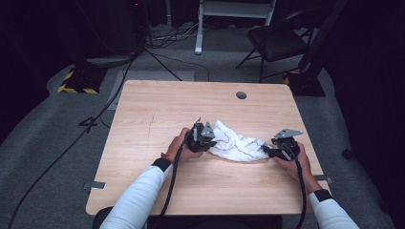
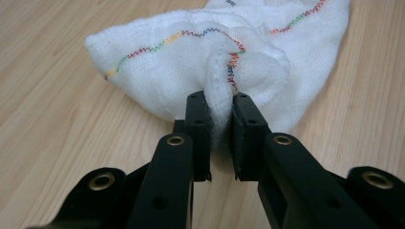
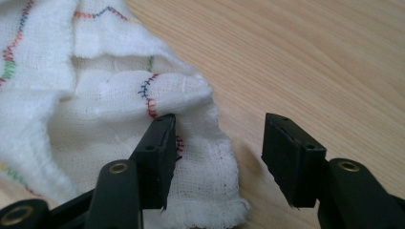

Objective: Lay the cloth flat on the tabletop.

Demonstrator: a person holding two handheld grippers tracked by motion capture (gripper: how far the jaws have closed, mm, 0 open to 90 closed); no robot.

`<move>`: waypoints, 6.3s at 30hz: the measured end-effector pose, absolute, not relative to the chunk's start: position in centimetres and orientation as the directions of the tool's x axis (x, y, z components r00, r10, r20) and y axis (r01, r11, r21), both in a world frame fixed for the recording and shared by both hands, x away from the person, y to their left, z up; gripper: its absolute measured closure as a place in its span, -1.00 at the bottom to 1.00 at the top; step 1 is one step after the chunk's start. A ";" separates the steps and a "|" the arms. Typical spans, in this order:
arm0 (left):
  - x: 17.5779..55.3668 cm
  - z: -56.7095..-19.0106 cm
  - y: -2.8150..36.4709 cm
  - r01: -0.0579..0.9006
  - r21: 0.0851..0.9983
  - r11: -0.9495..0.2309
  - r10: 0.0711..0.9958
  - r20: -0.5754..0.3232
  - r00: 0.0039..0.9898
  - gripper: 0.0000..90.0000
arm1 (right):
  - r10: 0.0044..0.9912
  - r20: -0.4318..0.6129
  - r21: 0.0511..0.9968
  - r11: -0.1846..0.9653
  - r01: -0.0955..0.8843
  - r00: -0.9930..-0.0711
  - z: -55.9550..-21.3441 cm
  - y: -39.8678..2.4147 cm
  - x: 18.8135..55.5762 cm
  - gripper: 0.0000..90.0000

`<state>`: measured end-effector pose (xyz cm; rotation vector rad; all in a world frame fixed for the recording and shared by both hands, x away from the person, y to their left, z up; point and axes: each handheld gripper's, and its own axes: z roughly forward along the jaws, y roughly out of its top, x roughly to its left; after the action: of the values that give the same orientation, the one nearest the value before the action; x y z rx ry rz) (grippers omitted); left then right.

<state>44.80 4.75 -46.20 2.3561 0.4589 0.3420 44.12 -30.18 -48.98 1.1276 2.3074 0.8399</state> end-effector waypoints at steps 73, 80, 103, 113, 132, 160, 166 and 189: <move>41.2 -46.9 15.7 0.404 0.642 -0.651 0.582 0.082 0.809 0.89 | 0.850 -0.154 0.628 0.478 0.614 -0.504 -48.3 -30.3 46.0 0.00; 38.0 -47.2 15.5 0.380 0.635 -0.673 0.534 0.061 0.843 0.89 | 0.853 -0.189 0.632 0.485 0.604 -0.487 -48.4 -30.3 46.6 -0.03; 37.9 -44.3 14.8 0.347 0.740 -0.576 0.576 0.066 0.815 -0.44 | 0.874 -0.137 0.759 0.395 0.518 -0.467 -45.1 -29.6 46.9 0.04; 43.1 -46.4 12.6 0.350 0.657 -0.668 0.547 0.115 0.829 -0.28 | 0.782 -0.112 0.779 0.452 0.435 -0.613 -43.6 -24.0 46.6 0.07; 46.3 -48.2 9.2 0.321 0.608 -0.726 0.471 0.100 0.877 0.44 | 0.629 -0.115 0.662 0.626 0.412 -0.769 -47.5 -12.8 47.0 0.07; 45.9 -47.3 13.6 0.414 0.626 -0.661 0.585 0.085 0.806 0.92 | 0.541 -0.117 0.725 0.620 0.300 -0.833 -45.5 -19.2 42.0 0.98; 45.1 -47.5 14.1 0.425 0.611 -0.668 0.588 0.083 0.804 0.92 | 0.538 -0.118 0.716 0.629 0.304 -0.835 -45.4 -21.9 39.9 0.98; 43.5 -47.5 9.7 0.317 0.644 -0.697 0.508 0.131 0.851 0.08 | 0.619 -0.086 0.745 0.560 0.363 -0.780 -45.6 -26.4 37.3 0.33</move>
<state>43.48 9.65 -47.46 2.3923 0.5974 0.3978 37.25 -26.42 -45.58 0.8044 2.4591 1.0602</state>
